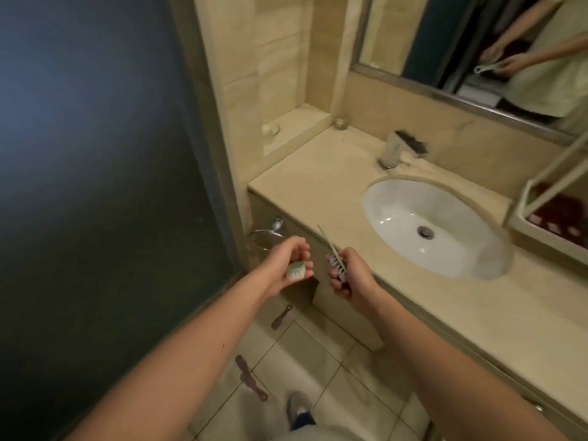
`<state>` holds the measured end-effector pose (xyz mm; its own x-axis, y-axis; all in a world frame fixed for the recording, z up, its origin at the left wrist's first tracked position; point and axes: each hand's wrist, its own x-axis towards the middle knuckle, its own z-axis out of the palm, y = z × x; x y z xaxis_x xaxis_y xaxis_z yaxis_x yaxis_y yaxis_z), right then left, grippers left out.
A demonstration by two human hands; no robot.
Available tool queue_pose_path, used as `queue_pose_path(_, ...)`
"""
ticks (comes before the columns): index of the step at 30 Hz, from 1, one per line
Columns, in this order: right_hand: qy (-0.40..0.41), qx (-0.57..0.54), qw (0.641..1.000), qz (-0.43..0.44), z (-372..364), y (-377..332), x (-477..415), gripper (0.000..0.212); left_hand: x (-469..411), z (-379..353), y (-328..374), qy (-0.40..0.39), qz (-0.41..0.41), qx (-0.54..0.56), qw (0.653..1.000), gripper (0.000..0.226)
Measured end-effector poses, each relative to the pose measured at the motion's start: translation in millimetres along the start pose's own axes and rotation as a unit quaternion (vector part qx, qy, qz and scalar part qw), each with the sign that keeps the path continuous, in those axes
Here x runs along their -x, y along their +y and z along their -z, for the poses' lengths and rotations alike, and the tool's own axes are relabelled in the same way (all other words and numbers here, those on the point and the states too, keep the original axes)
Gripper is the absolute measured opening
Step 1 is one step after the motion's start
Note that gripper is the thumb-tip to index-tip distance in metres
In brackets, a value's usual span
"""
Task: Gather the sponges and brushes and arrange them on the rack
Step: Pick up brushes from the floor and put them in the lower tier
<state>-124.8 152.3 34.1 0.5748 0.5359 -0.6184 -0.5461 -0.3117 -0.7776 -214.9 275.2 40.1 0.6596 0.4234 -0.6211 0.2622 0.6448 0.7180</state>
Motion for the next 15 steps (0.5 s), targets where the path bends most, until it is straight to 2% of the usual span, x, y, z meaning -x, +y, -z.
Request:
queue_pose_path(1,0.017,-0.015,1.000,0.008,12,-2,3,0.027,-1,-15,0,-0.011,-0.015,-0.014,1.000,0.006)
queue_pose_path(5,0.093,-0.045,0.994,0.037,66,-13,16,0.030,-13,-73,-6,-0.029,-0.059,-0.085,0.994,0.044)
queue_pose_path(9,0.138,-0.081,0.986,0.049,123,-26,23,0.027,-28,-131,-12,-0.063,-0.030,-0.137,0.988,0.073)
queue_pose_path(13,0.192,-0.091,0.975,0.062,182,-43,19,0.025,-52,-197,-16,-0.109,-0.031,-0.132,0.985,0.079)
queue_pose_path(15,0.215,-0.089,0.971,0.061,214,-52,14,0.023,-63,-232,-18,-0.132,-0.037,-0.147,0.980,0.072)
